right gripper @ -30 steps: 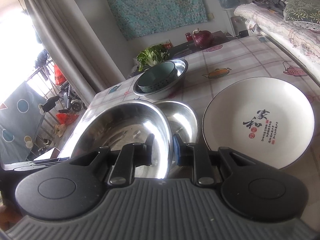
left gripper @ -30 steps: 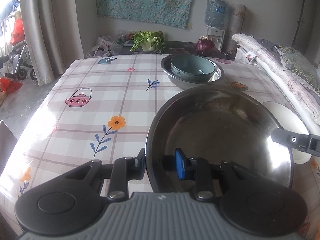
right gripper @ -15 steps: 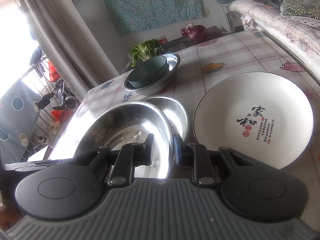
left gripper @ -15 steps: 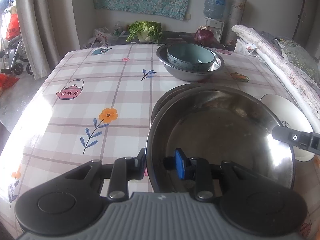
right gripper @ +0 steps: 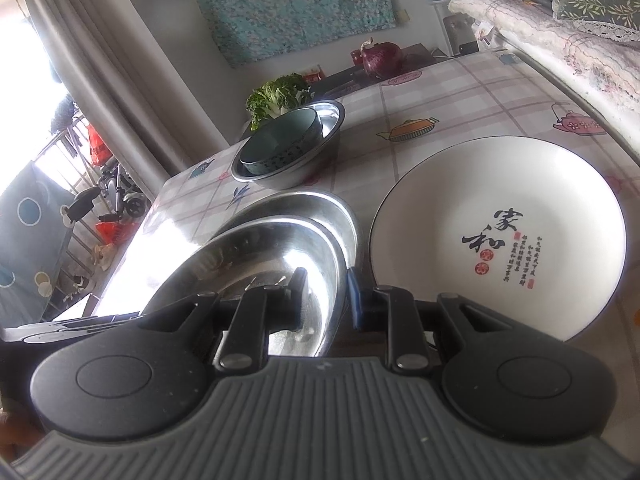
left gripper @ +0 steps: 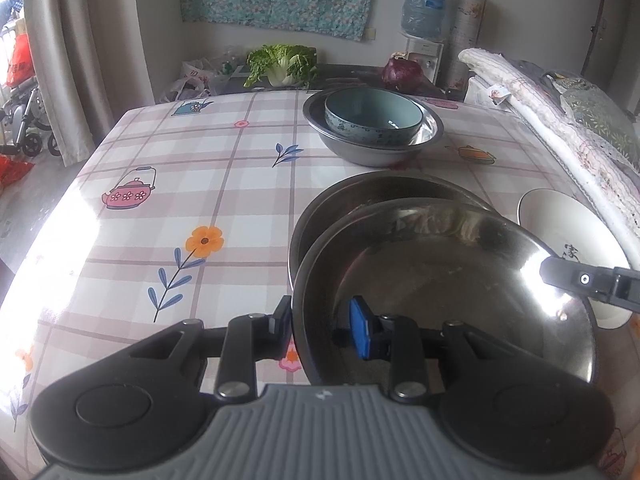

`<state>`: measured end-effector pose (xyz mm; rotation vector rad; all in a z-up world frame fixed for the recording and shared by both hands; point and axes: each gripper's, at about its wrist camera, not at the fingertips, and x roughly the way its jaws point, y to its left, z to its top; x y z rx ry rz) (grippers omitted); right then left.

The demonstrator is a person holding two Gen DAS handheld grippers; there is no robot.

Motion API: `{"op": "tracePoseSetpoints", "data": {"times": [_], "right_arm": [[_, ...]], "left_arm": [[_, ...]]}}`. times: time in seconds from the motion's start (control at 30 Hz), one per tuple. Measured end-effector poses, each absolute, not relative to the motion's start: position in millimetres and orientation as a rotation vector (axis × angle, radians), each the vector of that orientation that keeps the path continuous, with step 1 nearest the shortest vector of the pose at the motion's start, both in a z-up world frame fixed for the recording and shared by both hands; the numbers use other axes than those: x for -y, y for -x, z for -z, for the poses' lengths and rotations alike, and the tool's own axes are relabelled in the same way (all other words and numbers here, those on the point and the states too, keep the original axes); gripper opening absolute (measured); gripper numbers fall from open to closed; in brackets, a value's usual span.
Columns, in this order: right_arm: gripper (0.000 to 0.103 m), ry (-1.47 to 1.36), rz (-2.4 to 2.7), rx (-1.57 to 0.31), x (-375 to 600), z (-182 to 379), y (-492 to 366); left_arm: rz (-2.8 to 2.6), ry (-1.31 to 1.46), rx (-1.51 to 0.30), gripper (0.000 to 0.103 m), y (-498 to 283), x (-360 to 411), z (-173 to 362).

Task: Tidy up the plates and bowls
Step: 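Lower the stainless plate onto the other stainless plate and open both tools, then move both tools to the rim of the white printed ceramic plate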

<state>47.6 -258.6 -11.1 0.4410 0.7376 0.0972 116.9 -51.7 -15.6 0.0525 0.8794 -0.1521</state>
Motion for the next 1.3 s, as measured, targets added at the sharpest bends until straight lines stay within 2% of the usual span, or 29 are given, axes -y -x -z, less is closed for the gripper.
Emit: {"op": "tracePoseSetpoints", "data": {"times": [0.13,0.2,0.3,0.5,0.77,0.87,1.07,1.3], "right_arm": [[0.027,-0.438,-0.097,-0.735,259.1,10.8,-48.8],[0.033,-0.432,-0.093,-0.733,258.9,10.3,-49.0],[0.042,-0.432,-0.087,-0.734,259.4,11.0,-48.7],[0.047,-0.433,-0.077,-0.733,260.8,10.6,-45.4],[0.05,-0.421,-0.063,-0.721,263.9,6.6,-34.0],[0.05,-0.412,-0.058,-0.717,265.2,3.9,-27.5],[0.052,-0.363,-0.019,-0.701,273.2,-3.1,-1.7],[0.053,-0.378,0.034,-0.714,285.6,4.2,25.5]], "left_arm": [[0.156,-0.05,-0.872,0.037,-115.9,52.7,14.9],[0.158,-0.053,-0.865,0.041,-115.0,53.6,14.0],[0.157,-0.056,-0.859,0.043,-114.3,54.1,13.3],[0.162,-0.05,-0.851,0.046,-111.0,54.0,12.3],[0.182,-0.053,-0.808,0.05,-95.1,61.0,4.1],[0.202,-0.045,-0.777,0.057,-84.1,64.8,-2.4],[0.29,-0.065,-0.722,0.062,-57.6,84.2,-9.1],[0.382,-0.036,-0.708,0.063,-29.9,94.9,1.7]]}}
